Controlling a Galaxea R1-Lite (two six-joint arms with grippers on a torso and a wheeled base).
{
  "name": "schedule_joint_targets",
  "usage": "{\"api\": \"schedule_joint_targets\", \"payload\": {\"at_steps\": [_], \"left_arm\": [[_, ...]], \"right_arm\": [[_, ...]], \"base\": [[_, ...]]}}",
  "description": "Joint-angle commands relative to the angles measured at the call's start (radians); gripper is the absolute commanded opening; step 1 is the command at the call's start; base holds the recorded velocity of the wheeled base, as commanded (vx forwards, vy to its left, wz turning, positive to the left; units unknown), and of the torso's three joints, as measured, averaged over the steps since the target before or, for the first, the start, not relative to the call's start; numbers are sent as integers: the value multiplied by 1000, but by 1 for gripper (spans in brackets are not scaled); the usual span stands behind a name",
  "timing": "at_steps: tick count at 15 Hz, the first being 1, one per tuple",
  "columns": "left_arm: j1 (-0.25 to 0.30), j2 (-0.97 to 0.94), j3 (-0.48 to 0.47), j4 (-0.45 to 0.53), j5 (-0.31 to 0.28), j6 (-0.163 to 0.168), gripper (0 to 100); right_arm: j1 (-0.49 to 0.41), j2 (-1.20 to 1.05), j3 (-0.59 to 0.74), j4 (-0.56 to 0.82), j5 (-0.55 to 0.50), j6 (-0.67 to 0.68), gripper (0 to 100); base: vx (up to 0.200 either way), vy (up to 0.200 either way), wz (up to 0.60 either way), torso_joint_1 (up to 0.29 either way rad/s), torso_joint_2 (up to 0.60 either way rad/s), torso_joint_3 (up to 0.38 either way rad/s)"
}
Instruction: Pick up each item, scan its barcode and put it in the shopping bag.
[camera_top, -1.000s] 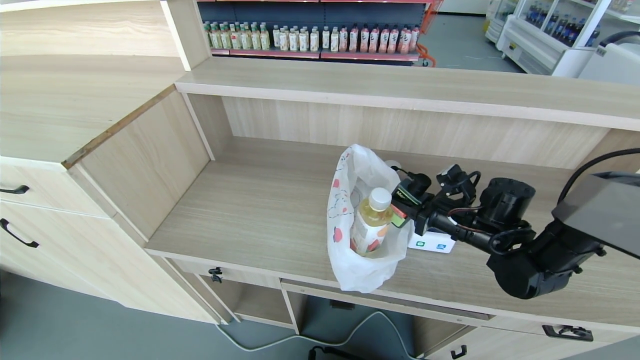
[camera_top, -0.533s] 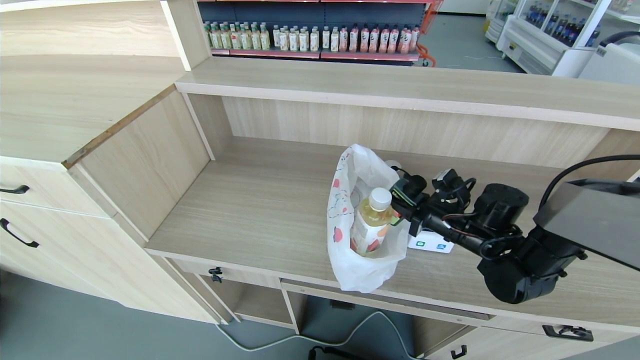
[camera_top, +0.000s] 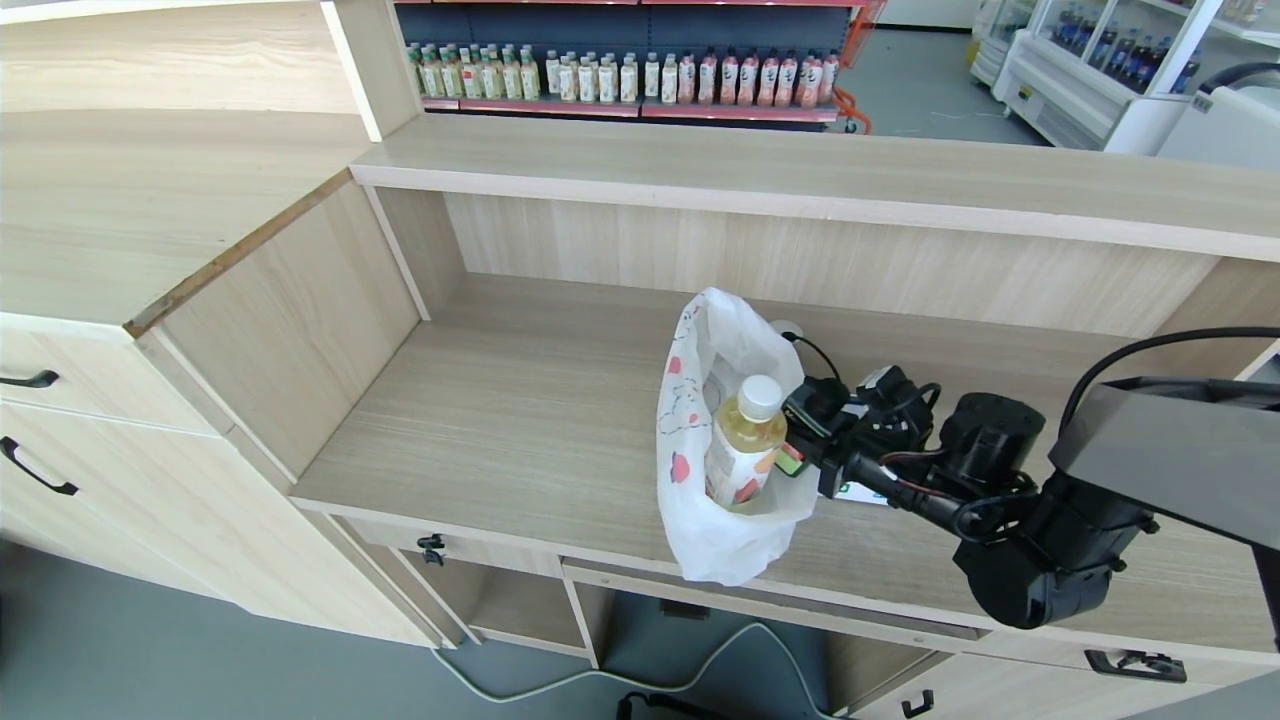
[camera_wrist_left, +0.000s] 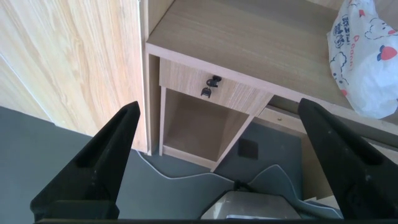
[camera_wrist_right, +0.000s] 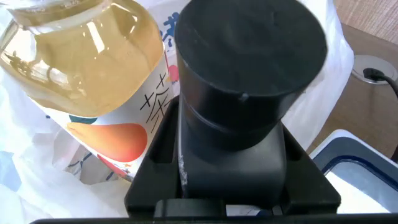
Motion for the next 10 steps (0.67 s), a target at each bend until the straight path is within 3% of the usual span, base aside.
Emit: {"api": "schedule_joint_targets", "payload": {"at_steps": [1,10], "left_arm": [[0,0,0,0,0,0,100],[0,0,0,0,0,0,100]], "right_arm": [[1,10,4,-1,-1,0,0],[-7,6,13,-1,-1,-34,0]], "base": [[0,0,0,0,0,0],[0,0,0,0,0,0]]}}
